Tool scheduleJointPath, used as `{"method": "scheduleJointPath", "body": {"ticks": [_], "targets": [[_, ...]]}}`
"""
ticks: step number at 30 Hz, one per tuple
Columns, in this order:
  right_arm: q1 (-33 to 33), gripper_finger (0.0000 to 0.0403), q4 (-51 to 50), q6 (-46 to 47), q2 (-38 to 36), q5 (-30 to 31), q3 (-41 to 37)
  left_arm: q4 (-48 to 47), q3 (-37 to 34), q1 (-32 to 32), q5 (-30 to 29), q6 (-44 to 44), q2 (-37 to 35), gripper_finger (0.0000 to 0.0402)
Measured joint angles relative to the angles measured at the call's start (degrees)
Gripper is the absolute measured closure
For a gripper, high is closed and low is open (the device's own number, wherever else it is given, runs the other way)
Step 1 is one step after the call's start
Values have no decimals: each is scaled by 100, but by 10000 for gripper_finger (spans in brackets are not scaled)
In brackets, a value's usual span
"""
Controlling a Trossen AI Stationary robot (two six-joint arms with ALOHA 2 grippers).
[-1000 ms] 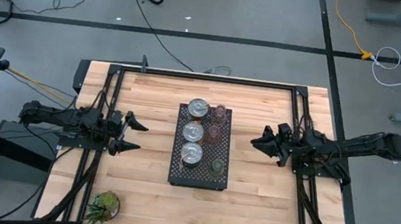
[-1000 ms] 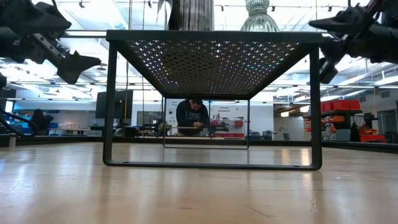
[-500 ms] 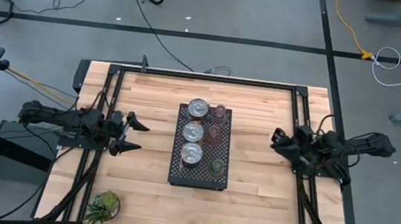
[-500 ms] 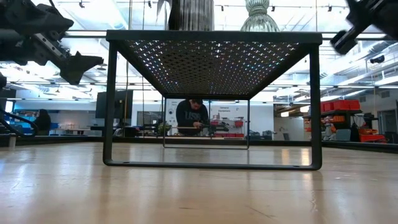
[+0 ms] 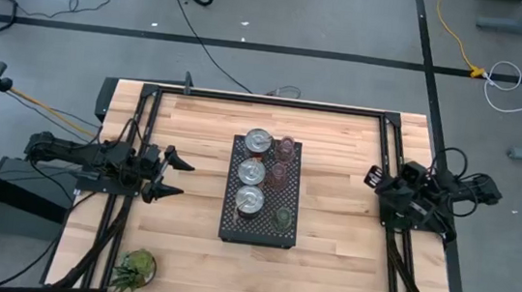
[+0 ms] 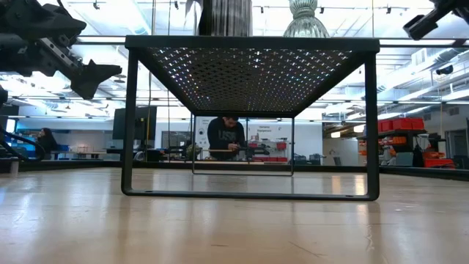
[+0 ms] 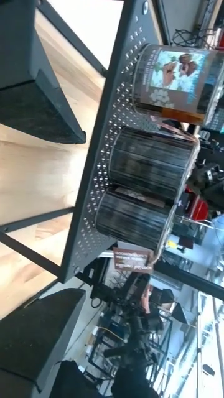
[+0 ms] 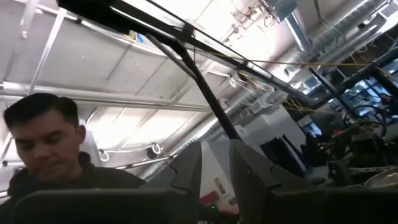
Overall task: Pick & Place candle stick holders
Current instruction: Return to Home Position
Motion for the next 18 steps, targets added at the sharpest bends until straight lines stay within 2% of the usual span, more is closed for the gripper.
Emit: {"method": "scheduleJointPath", "body": {"ticks": [13,15,18], "targets": [[-1,318,-157,-100,-1,23,0,-9,-4,0,2,2,-7,3],[-8,318,-207,-767,-2,102,0,-9,-4,0,3,8,-7,3],[-14,318,-410,-2642,0,350,0,-11,-4,0,2,4,-7,3]]}}
